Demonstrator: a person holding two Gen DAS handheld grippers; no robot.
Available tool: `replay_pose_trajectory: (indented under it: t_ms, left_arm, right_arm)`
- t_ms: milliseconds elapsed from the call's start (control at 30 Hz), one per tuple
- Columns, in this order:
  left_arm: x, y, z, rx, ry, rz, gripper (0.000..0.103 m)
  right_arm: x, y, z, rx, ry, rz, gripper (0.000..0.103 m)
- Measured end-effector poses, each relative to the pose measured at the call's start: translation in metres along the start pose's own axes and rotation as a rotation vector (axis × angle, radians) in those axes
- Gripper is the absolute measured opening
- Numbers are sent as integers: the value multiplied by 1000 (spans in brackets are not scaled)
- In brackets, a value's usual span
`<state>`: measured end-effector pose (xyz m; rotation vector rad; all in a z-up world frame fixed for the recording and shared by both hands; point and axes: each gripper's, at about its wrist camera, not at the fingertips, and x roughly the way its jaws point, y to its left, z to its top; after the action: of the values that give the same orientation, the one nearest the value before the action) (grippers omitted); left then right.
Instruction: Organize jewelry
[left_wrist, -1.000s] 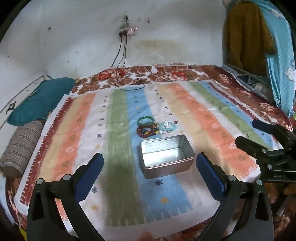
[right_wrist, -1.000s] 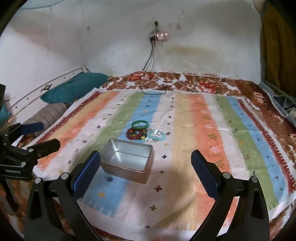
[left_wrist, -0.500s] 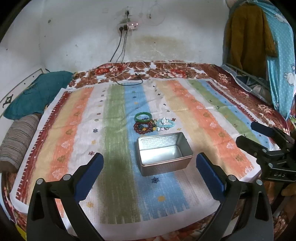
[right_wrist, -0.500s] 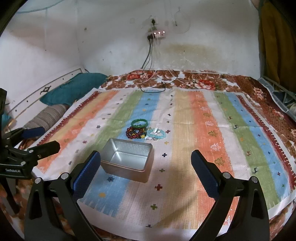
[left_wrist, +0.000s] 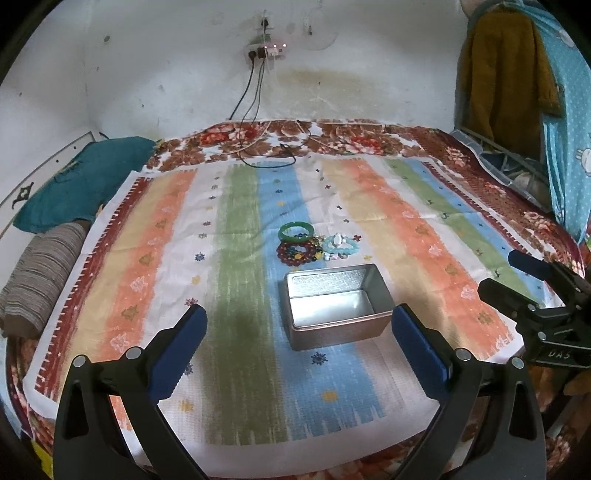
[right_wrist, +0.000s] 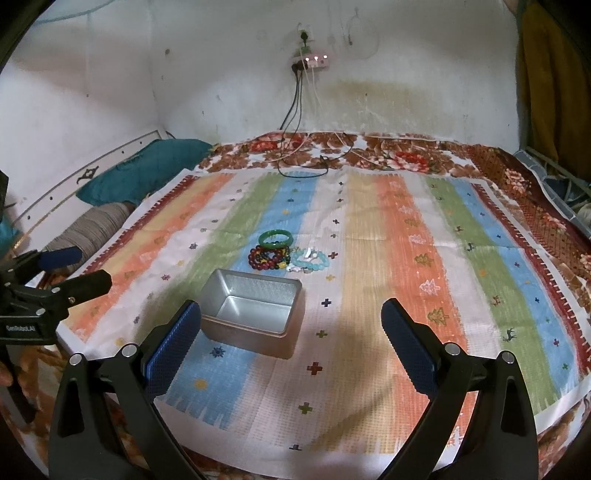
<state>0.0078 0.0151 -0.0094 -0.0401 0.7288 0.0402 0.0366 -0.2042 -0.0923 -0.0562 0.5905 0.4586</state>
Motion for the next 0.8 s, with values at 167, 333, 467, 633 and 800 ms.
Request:
replay_pose_trajectory:
  t_ms: [167, 333, 467, 633, 800]
  left_arm:
    - [3, 3, 1, -14, 20, -5, 97]
    - [5, 7, 3, -29, 29, -6, 97]
    - [5, 4, 2, -26, 27, 8, 97]
    - [7, 2, 3, -16, 34, 17, 97]
    - [6, 5, 3, -21, 27, 12, 97]
  right_arm:
    - [1, 2, -2, -9, 6, -6, 99]
    - [1, 2, -3, -7, 7, -6, 99]
    - [2, 3, -3, -4, 6, -9, 99]
    - [3, 2, -5, 2, 7, -12, 99]
    - [3, 1, -4, 2, 8, -11, 99]
